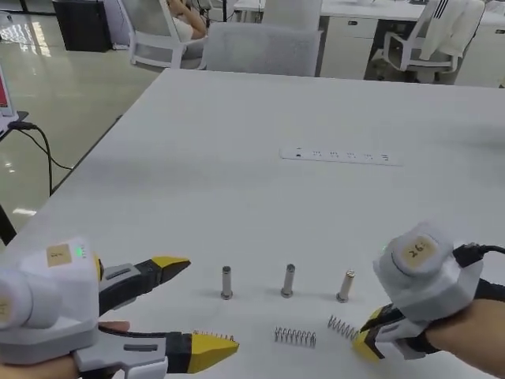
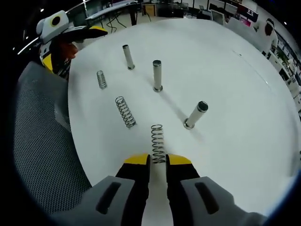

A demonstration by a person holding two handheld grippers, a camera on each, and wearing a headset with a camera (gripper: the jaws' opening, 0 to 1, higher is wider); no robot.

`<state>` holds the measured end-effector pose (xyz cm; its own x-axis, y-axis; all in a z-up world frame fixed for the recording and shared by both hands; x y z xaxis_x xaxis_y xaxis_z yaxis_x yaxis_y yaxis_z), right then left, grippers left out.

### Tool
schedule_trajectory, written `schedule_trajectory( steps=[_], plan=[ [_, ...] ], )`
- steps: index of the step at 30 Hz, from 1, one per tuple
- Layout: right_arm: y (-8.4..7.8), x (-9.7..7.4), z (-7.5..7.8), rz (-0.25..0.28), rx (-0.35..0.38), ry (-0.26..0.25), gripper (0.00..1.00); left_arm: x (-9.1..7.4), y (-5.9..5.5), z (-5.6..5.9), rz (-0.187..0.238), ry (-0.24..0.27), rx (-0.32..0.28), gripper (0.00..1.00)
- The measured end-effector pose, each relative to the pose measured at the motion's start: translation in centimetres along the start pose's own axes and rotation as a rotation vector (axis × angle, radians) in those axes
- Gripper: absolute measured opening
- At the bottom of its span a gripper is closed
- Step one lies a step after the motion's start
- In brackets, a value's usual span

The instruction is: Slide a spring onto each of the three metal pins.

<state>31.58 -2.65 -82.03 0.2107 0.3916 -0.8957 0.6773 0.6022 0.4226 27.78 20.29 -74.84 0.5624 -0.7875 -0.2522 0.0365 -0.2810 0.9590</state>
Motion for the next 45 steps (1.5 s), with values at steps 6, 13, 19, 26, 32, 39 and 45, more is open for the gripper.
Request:
schedule_trajectory(
  steps=[6,13,19,26,32,39,45],
  plan=[
    [0.1,0.0,0.2,0.004,-0.027,-0.009,0.08,0.0,0.0,0.1,-0.002,-0.005,0.000,0.76],
    [0.6,-1.0,0.1,0.029,-0.020,-0.019,0.07,0.0,0.0,0.1,0.000,-0.009,0.000,0.75],
    [1.0,-1.8,-0.5,0.044,-0.030,-0.015,0.07,0.1,0.0,0.3,-0.002,-0.025,0.005,0.73],
    [2.4,-2.5,-2.1,0.062,-0.088,0.012,0.07,0.2,0.0,0.7,-0.012,-0.052,0.011,0.70],
    [3.8,-2.9,-3.5,0.058,-0.161,0.051,0.07,0.4,0.0,1.0,-0.026,-0.084,0.025,0.66],
    [5.4,-3.0,-4.7,0.053,-0.228,0.076,0.07,0.9,0.7,1.2,-0.036,-0.140,0.041,0.54],
    [6.2,-3.0,-5.3,0.042,-0.268,0.083,0.07,1.5,1.2,1.4,-0.060,-0.200,0.074,0.49]
  ],
)
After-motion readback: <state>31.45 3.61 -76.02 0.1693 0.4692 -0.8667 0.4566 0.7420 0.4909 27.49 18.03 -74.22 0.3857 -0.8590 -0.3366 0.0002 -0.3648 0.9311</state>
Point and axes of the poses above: the centre of the closed fingertips' face, and the gripper's own axes: x roughly forward along the fingers, z roughly to its right, y roughly out of its top, the point moved 5 cm from there along -x, roughly backward along the fingers, and after that the axes turned 15 degrees about x, right-handed, at the moved point
